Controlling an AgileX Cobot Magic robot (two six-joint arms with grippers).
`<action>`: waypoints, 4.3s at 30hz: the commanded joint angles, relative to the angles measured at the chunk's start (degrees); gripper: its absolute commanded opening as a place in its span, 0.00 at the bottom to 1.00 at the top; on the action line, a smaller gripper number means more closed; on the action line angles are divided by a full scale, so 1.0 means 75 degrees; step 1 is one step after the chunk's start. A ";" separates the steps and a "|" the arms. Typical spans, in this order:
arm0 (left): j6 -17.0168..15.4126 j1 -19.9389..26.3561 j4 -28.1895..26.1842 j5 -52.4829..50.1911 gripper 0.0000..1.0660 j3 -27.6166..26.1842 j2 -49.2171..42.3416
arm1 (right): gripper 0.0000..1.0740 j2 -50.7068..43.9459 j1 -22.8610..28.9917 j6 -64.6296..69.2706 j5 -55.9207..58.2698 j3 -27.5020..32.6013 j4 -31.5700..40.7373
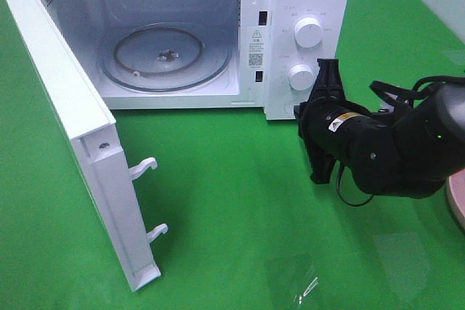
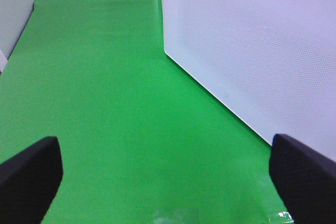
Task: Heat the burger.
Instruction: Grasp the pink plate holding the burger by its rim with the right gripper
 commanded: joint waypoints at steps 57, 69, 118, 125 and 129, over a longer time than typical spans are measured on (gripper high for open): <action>0.0008 -0.0023 0.0015 -0.0115 0.96 0.0023 -0.0130 | 0.09 -0.4018 -0.2307 -1.0000 1.2743 -0.1513 -0.4141; 0.0008 -0.0023 0.0015 -0.0115 0.96 0.0023 -0.0130 | 0.26 -0.4018 -0.3018 -1.0856 1.4248 -0.1925 -0.4668; 0.0008 -0.0023 0.0015 -0.0115 0.96 0.0023 -0.0130 | 0.80 -0.1383 -0.4194 -1.0901 1.2215 -0.1887 -0.5256; 0.0008 -0.0023 0.0015 -0.0115 0.96 0.0023 -0.0130 | 0.78 -0.0924 -0.4194 -1.0901 1.2070 -0.1887 -0.5256; 0.0008 -0.0023 0.0015 -0.0115 0.96 0.0023 -0.0130 | 0.77 -0.0749 -0.4194 -1.0901 1.1986 -0.1887 -0.5233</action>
